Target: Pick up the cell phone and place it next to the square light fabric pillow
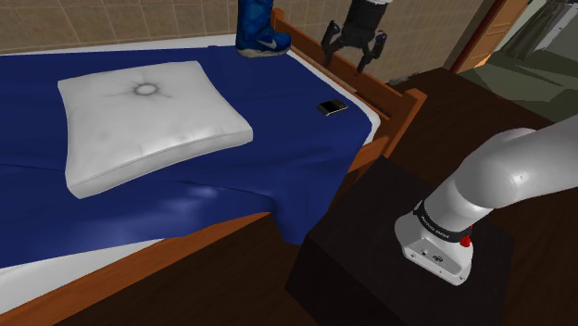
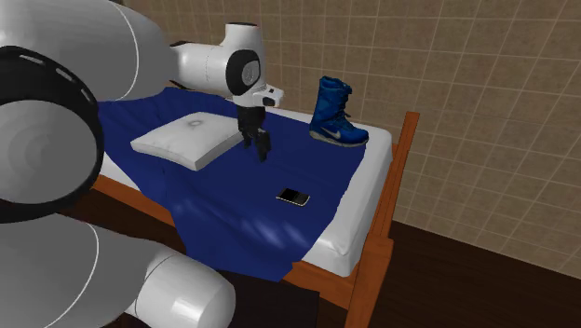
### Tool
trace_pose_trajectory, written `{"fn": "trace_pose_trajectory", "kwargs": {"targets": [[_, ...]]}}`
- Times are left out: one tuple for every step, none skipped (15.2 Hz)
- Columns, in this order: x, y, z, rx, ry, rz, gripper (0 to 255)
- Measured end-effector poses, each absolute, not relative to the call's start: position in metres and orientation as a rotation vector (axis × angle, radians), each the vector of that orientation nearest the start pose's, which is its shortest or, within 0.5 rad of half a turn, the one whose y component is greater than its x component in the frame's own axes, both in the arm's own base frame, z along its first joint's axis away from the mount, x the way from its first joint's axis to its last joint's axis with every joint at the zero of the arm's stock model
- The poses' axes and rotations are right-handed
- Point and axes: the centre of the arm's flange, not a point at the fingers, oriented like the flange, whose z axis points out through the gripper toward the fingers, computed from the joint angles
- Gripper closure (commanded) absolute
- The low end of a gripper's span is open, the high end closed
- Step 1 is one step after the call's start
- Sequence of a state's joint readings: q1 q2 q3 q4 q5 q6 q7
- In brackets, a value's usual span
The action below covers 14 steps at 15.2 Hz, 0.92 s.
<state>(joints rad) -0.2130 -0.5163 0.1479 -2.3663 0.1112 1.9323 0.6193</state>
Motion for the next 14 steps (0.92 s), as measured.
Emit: {"fn": "trace_pose_trajectory", "kwargs": {"targets": [[0.414, -0.014, 0.507, -2.852, 1.204, -0.093, 0], [0.422, -0.021, 0.496, -2.818, 1.3, -0.084, 0], [0.429, -0.024, 0.488, -2.784, 1.39, -0.075, 0], [0.437, -0.028, 0.479, -2.745, 1.482, -0.066, 0], [0.444, -0.035, 0.469, -2.702, 1.575, -0.056, 0], [0.45, -0.039, 0.459, -2.658, 1.663, -0.046, 0], [0.455, -0.044, 0.449, -2.61, 1.752, -0.036, 0], [0.459, -0.052, 0.437, -2.558, 1.84, -0.025, 0], [0.462, -0.062, 0.427, -2.504, 1.926, -0.015, 0], [0.466, -0.069, 0.414, -2.449, 2.008, -0.005, 0], [0.469, -0.077, 0.404, -2.389, 2.091, 0.005, 0], [0.474, -0.083, 0.395, -2.327, 2.17, 0.015, 0], [0.477, -0.091, 0.385, -2.261, 2.25, 0.026, 0], [0.478, -0.096, 0.376, -2.212, 2.305, 0.033, 0]]}}
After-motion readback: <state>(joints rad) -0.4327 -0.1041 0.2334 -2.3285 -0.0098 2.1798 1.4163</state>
